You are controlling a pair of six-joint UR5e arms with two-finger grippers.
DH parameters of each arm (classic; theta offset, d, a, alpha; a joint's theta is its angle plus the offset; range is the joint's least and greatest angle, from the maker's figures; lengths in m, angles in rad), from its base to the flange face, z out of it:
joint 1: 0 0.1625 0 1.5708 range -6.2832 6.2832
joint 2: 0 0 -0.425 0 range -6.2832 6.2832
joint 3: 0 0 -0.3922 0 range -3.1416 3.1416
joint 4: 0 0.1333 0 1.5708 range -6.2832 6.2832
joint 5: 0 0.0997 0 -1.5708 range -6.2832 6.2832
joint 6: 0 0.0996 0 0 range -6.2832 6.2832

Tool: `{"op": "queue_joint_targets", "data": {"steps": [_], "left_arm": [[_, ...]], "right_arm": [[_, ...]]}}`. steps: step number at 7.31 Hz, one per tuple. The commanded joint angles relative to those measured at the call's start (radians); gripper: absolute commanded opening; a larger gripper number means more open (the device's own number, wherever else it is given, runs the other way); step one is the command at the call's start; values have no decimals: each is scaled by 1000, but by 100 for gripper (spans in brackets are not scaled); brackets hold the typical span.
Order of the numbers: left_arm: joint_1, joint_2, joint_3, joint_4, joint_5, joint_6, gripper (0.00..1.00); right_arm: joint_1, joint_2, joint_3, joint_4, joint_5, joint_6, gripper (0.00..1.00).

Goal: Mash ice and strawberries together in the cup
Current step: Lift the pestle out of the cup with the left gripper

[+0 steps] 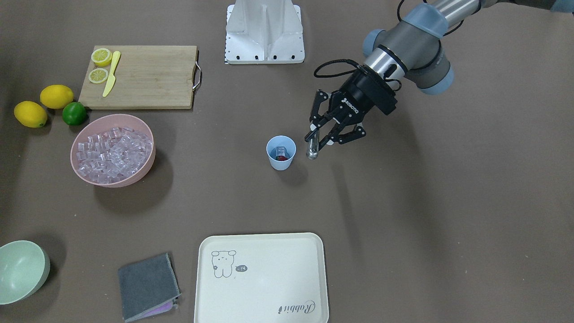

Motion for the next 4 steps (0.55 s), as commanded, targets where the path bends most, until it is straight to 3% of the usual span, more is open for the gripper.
{"op": "queue_joint_targets", "data": {"steps": [1, 2, 4], "left_arm": [[-173, 49, -6, 265, -402, -95, 0], [-245, 98, -3, 306, -486, -90, 0], [-351, 239, 72, 317, -493, -45, 0]], "right_arm": [[0, 1, 0, 1, 1, 1, 99], [0, 1, 0, 1, 1, -1, 99], [0, 4, 2, 1, 2, 1, 99]]}}
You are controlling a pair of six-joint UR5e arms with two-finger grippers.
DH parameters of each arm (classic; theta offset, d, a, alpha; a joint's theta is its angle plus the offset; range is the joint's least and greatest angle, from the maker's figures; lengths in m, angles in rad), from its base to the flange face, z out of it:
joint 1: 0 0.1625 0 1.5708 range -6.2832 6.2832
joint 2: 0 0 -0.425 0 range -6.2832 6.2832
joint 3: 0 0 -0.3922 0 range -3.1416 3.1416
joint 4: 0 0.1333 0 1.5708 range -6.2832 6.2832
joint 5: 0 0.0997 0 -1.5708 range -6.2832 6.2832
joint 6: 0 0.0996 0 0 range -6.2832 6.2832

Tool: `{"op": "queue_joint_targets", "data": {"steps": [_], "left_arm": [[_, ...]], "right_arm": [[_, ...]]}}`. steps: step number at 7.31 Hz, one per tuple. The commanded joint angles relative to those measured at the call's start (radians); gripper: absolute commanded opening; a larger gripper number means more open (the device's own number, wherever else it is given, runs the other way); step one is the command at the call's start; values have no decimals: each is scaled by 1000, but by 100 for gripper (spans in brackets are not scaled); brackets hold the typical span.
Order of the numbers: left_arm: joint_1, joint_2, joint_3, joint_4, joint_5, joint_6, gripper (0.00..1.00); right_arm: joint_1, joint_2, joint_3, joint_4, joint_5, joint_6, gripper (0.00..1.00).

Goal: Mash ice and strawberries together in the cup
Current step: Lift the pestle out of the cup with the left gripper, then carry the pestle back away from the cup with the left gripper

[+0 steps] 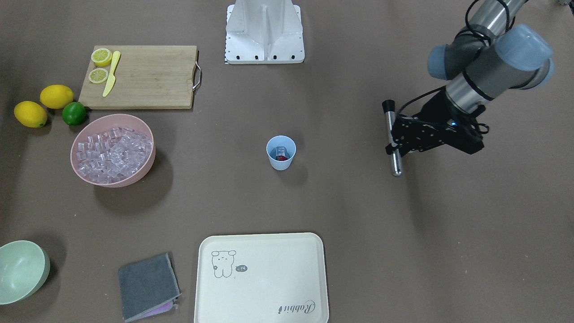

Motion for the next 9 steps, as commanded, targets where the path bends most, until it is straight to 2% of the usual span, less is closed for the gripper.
{"op": "queue_joint_targets", "data": {"steps": [1, 3, 4, 7, 8, 9], "left_arm": [[-119, 136, 128, 21, -23, 172, 0], [-234, 179, 283, 26, -21, 430, 0], [-279, 183, 327, 27, -23, 486, 0], [-281, 238, 362, 10, -20, 543, 0], [-281, 242, 340, 12, -14, 537, 21], [-279, 241, 339, 9, 20, 542, 98]], "right_arm": [[0, 2, 1, 0, 1, 0, 99], [0, 0, 12, -2, 1, 3, 99], [0, 0, 12, -2, 1, 3, 99], [0, 0, 13, -2, 1, 0, 99], [0, 0, 13, -2, 1, 0, 99], [2, 0, 15, -2, 1, 0, 99]]}}
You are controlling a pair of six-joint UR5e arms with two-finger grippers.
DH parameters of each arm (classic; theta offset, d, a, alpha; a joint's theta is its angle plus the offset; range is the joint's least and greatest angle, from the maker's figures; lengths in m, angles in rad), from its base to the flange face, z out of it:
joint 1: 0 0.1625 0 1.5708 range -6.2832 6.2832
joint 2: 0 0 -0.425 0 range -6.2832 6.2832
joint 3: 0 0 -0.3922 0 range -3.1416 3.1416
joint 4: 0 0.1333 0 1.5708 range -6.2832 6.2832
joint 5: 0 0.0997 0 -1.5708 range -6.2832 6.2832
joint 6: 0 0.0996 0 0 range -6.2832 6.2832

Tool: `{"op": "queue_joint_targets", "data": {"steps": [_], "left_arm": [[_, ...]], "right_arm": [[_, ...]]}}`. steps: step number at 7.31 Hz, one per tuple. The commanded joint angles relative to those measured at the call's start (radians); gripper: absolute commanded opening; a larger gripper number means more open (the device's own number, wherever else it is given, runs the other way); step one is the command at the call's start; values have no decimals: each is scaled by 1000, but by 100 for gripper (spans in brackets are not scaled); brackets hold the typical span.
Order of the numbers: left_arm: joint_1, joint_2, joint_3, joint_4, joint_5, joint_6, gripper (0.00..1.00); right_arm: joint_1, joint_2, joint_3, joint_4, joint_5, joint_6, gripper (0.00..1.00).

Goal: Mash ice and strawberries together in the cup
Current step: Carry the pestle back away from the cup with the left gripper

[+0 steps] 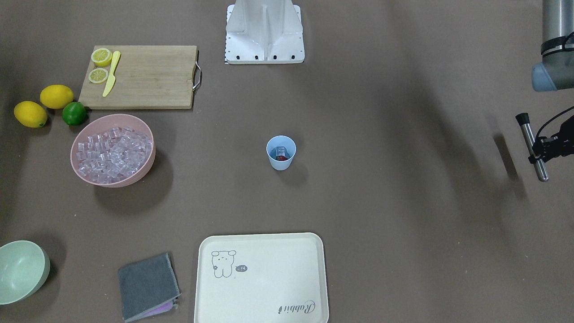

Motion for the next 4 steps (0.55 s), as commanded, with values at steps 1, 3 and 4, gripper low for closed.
{"op": "queue_joint_targets", "data": {"steps": [1, 3, 4], "left_arm": [[2, 2, -8, -4, 31, 5, 99], [-2, -3, -33, -38, 18, 2, 99], [-16, -21, -41, -35, 19, 3, 99]], "right_arm": [[0, -2, 6, 0, 0, 0, 99], [0, 0, 6, 0, 0, 0, 99], [0, 0, 7, 0, 3, 1, 99]]}}
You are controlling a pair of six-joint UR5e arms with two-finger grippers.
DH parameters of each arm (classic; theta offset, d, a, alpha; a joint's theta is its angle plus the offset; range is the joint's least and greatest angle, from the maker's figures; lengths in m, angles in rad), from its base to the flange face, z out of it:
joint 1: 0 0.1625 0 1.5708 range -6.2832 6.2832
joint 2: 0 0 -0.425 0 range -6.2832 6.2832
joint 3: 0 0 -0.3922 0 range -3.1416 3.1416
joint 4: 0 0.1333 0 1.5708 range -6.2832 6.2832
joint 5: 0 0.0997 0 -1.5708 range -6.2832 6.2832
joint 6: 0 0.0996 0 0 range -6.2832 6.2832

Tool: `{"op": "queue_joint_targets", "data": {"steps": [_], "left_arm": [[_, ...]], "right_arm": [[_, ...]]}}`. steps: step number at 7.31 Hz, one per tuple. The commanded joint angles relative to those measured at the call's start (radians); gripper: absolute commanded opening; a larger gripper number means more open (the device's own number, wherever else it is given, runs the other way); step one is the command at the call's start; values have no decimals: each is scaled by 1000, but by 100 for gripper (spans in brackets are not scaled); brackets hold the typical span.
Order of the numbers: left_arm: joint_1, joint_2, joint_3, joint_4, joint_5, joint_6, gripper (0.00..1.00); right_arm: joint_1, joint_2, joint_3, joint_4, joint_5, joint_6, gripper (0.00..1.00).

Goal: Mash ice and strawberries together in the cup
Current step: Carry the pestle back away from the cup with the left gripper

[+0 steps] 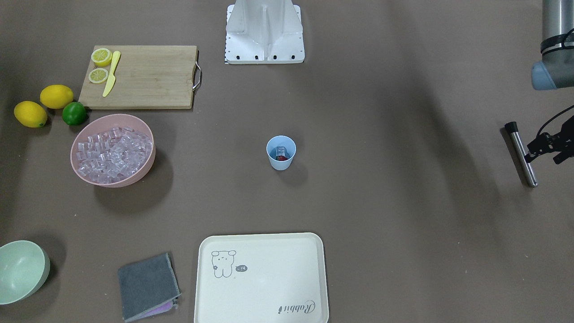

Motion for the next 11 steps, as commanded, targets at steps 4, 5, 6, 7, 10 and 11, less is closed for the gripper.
{"op": "queue_joint_targets", "data": {"steps": [4, 5, 6, 7, 10, 11], "left_arm": [[-204, -79, -100, 174, -113, 81, 99], [-248, -74, -159, 254, -130, 155, 99], [-309, -71, -246, 427, -200, 256, 99], [-334, -70, -335, 588, -199, 316, 99], [-329, -26, -352, 606, -135, 327, 99], [-329, -22, -338, 606, -125, 347, 99]], "right_arm": [[0, 5, 1, -2, 4, 7, 99], [0, 9, 1, -3, 4, 6, 99], [0, 11, 1, -3, 4, 7, 99], [0, 11, 3, -3, 10, 7, 99], [0, 9, 7, -5, 10, 7, 99], [0, 9, 6, -5, 10, 7, 99]]}}
